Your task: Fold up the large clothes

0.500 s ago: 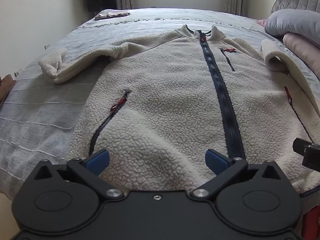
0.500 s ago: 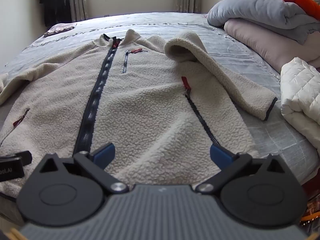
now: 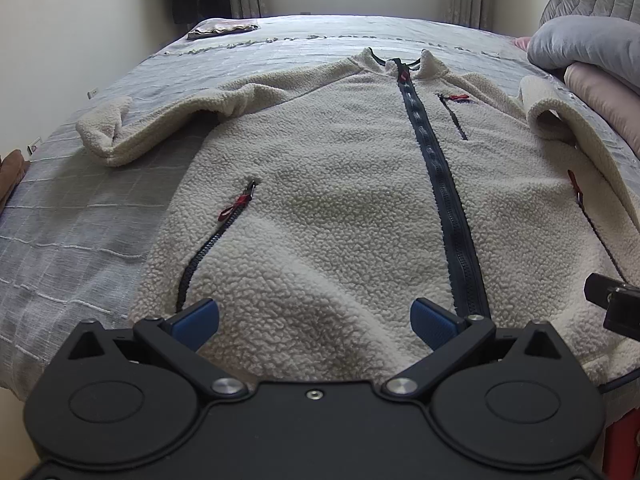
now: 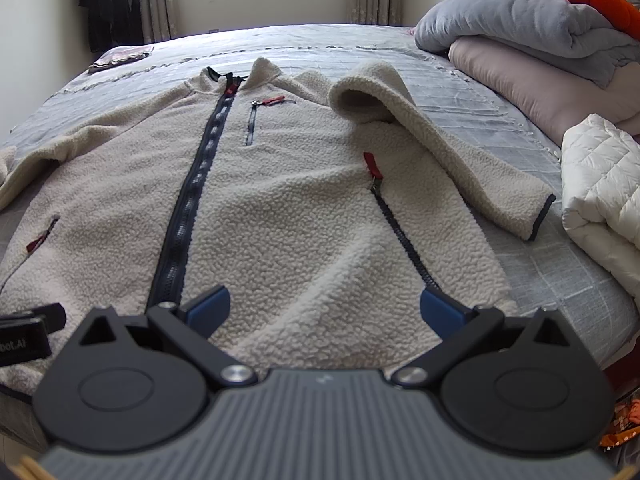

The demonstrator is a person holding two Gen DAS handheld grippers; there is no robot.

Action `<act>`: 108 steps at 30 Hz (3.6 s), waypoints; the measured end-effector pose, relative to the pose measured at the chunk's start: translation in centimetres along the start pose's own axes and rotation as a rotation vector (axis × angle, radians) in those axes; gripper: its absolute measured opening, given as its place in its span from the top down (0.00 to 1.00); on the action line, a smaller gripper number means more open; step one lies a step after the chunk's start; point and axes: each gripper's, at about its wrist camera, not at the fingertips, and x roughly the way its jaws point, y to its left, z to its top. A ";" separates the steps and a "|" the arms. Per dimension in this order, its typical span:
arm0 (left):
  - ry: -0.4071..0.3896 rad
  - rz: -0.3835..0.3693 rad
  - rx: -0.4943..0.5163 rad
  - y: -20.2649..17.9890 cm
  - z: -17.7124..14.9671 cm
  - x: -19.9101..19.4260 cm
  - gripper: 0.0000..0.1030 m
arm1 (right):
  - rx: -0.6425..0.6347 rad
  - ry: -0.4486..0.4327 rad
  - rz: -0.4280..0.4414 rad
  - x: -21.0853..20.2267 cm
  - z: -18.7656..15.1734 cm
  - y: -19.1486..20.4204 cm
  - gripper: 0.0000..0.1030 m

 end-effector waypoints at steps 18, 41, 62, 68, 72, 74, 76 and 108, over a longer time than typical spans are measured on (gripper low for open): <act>-0.003 0.002 0.001 -0.1 0.0 0.1 0.00 | 0.006 0.000 -0.002 0.1 0.0 0.0 0.00; -0.002 0.016 0.001 0.2 -0.2 0.0 0.00 | 0.017 -0.005 -0.009 0.0 0.1 -0.6 0.00; 0.057 -0.146 -0.019 7.3 1.9 0.6 0.00 | 0.018 0.035 0.105 -0.7 3.9 -8.4 0.00; 0.107 -0.199 -0.134 13.6 2.4 1.6 0.00 | 0.208 0.022 0.246 -0.4 4.1 -15.0 0.00; 0.177 -0.282 -0.260 17.3 0.9 3.8 0.01 | 0.374 0.136 0.341 2.3 2.4 -18.6 0.04; 0.223 -0.311 -0.313 18.4 -0.1 5.0 0.02 | 0.437 0.206 0.407 3.9 1.3 -19.2 0.16; 0.253 -0.365 -0.354 19.1 -0.8 5.7 0.05 | 0.484 0.278 0.476 5.3 0.3 -19.4 0.29; 0.013 -0.174 -0.078 14.4 1.6 0.8 0.12 | 0.156 -0.001 0.159 -1.6 4.4 -14.7 0.19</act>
